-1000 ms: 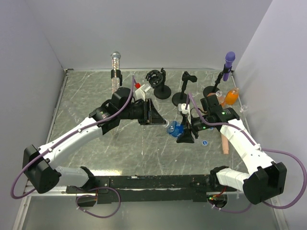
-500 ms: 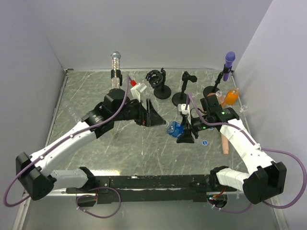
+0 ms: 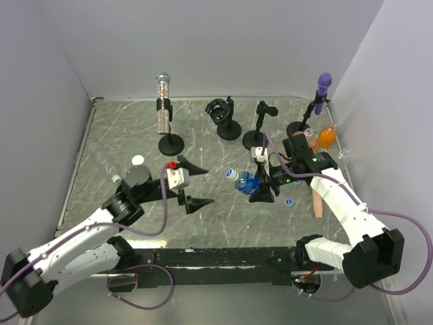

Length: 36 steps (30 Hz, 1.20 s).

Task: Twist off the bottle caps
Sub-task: Unscrew the bottle cap from the plastic bottle.

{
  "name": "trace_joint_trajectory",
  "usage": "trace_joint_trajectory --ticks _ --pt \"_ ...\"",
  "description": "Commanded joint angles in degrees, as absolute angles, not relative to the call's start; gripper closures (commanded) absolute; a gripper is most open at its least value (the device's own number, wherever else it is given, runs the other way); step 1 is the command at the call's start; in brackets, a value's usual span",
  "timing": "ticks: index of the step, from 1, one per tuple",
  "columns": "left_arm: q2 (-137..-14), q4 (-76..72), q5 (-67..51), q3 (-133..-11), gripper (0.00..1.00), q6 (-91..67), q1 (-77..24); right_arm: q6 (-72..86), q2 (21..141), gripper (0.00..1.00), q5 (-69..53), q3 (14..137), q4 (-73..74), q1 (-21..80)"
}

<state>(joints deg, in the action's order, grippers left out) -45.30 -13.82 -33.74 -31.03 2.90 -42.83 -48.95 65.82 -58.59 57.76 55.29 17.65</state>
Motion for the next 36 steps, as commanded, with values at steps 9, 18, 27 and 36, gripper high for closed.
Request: trace_joint_trajectory --ticks 9,18,27,36 --pt "-63.7 -23.3 -49.5 -46.9 0.1 16.1 -42.0 -50.2 64.8 0.73 -60.5 58.5 55.0 18.0" --pt "-69.3 -18.3 -55.5 -52.8 0.36 17.0 -41.9 -50.3 64.8 0.73 -60.7 58.5 55.0 18.0" --pt "-70.6 -14.7 -55.6 -54.1 0.43 18.5 -41.9 -50.3 64.6 0.73 -60.7 58.4 54.9 18.0" --pt "-71.5 -15.1 -56.5 -54.8 0.57 16.4 -41.9 -50.2 64.6 0.73 -60.6 58.4 55.0 18.0"
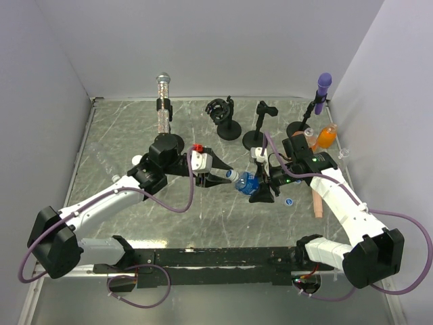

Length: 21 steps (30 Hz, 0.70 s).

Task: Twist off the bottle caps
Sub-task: Unscrew the bottle cap from the plastic bottle.

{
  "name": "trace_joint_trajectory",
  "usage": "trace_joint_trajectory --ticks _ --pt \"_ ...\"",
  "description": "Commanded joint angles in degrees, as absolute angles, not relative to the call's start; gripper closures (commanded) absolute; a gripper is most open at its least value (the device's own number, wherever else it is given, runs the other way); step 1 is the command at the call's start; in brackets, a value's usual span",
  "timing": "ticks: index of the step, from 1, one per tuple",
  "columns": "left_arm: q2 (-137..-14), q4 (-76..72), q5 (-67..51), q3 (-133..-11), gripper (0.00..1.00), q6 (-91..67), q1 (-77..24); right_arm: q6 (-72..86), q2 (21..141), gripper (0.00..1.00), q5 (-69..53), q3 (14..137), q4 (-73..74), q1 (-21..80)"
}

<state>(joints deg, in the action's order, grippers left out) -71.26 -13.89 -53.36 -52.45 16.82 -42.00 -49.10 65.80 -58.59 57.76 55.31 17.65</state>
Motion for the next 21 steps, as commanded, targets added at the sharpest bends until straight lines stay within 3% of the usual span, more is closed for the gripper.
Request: trace_joint_trajectory --ticks 1,6,8,11,21 --pt "-71.5 -15.4 -56.5 -54.6 0.59 15.7 -41.9 -50.2 64.6 0.73 -60.6 58.4 55.0 18.0" --pt "-70.8 -16.0 -53.5 -55.1 0.7 7.0 -42.0 -50.2 64.7 0.73 -60.5 58.4 55.0 17.9" --pt "-71.3 -12.9 -51.3 -57.4 0.9 0.7 -42.2 -50.3 64.7 0.73 -60.5 58.4 55.0 18.1" --pt "-72.6 -6.9 -46.9 -60.7 0.99 -13.6 -42.8 -50.2 64.8 0.73 -60.5 58.4 54.8 18.0" --pt "-68.9 9.4 -31.0 -63.9 0.99 -50.6 -43.1 -50.3 65.5 0.73 -60.7 58.9 55.3 18.0"
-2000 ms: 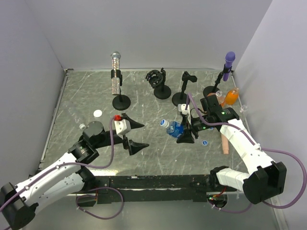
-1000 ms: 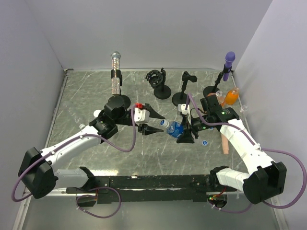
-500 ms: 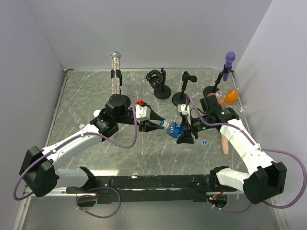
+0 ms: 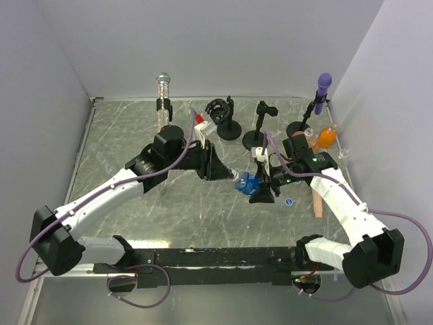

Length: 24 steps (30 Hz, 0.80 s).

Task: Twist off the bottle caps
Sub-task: Unscrew the bottle cap from the plastic bottle, then place the bottle cap at the center of the board.

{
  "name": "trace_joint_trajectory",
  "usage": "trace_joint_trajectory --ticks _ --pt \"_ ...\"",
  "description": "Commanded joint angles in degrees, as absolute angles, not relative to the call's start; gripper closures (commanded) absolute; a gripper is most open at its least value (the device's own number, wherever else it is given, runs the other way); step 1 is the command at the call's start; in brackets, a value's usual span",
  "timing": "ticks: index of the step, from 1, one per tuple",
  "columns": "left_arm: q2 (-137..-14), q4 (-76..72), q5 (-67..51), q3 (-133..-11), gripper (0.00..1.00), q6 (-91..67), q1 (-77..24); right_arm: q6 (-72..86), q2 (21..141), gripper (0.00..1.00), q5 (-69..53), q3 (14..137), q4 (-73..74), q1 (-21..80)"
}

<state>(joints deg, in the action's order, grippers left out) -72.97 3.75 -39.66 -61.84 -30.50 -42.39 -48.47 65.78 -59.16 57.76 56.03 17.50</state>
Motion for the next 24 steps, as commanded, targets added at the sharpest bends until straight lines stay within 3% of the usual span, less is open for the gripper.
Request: trace_joint_trajectory --ticks 1,5,12,19,24 --pt "-68.5 11.3 -29.5 -64.7 0.99 -52.6 -43.1 -50.3 65.6 0.73 -60.7 58.9 55.3 18.0" --pt "-68.4 16.5 -25.1 -67.9 0.99 -59.8 -43.1 -50.3 65.8 0.73 -60.8 59.3 55.6 18.0" --pt "-70.1 17.1 -27.8 -69.9 0.99 -65.5 -43.1 -50.2 65.3 0.73 -60.5 59.1 55.5 18.0" --pt "-65.1 22.9 -14.6 -70.3 0.99 -52.6 -42.6 -50.2 65.0 0.73 -60.4 58.8 55.3 17.9" --pt "-56.3 18.3 -11.4 -60.8 0.96 -38.4 -42.0 -50.3 65.0 0.73 -60.6 59.0 55.4 17.8"
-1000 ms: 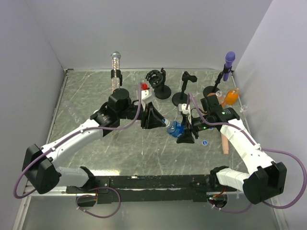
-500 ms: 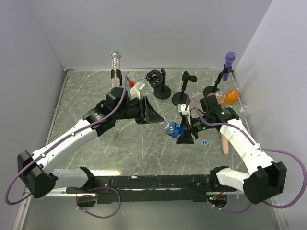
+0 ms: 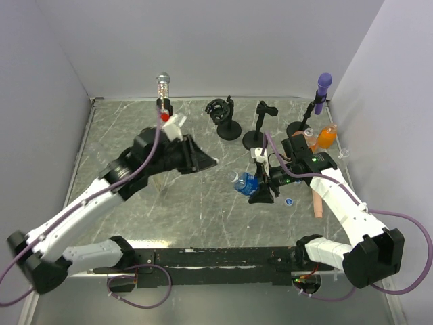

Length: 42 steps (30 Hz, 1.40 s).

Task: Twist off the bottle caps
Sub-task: Place the bottle cap at the center of the board.

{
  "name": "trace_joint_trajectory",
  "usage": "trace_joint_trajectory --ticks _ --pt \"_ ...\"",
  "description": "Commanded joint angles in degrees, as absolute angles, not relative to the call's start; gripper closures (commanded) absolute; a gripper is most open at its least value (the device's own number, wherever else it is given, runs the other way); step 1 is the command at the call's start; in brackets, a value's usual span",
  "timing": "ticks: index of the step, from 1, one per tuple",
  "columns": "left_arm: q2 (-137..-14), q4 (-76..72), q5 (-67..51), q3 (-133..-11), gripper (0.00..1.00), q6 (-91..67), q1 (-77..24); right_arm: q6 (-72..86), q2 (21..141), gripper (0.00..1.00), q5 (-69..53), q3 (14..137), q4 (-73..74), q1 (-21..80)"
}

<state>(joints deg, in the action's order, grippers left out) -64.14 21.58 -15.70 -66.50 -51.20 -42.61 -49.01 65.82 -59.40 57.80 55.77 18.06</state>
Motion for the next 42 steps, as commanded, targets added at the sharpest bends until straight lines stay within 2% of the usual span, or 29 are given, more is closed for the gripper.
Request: trace_joint_trajectory --ticks 1,3,8,16,25,35,40,42 --pt "-54.7 16.5 -12.2 -57.9 0.92 -36.9 -41.9 -50.3 65.0 0.73 -60.6 59.1 55.4 17.8" --pt "-53.1 12.5 -15.1 -52.1 0.83 -34.5 -41.8 -50.2 64.7 0.73 -61.0 59.2 55.5 17.3" --pt "-58.2 12.2 -16.4 -48.7 0.8 -34.1 -41.8 -49.0 62.8 0.73 -62.2 58.3 53.9 15.0" --pt "-69.7 24.5 -1.3 -51.1 0.79 -31.0 -41.8 -47.5 60.6 0.72 -63.0 56.5 51.5 13.0" --pt "-80.9 24.5 9.2 -51.1 0.75 -29.4 -41.9 -47.4 59.6 0.72 -63.7 55.9 51.0 12.2" --pt "-87.6 22.9 13.1 -50.3 0.56 -29.1 -41.8 -47.2 58.3 0.72 -63.7 54.9 50.4 12.0" --pt "-83.2 23.4 10.0 -52.5 0.32 -29.8 -41.8 -47.4 58.5 0.71 -63.9 55.0 50.5 12.0" --pt "-79.5 22.8 6.3 -53.4 0.27 -29.4 -41.9 -47.4 58.6 0.71 -63.9 55.1 50.5 12.0"
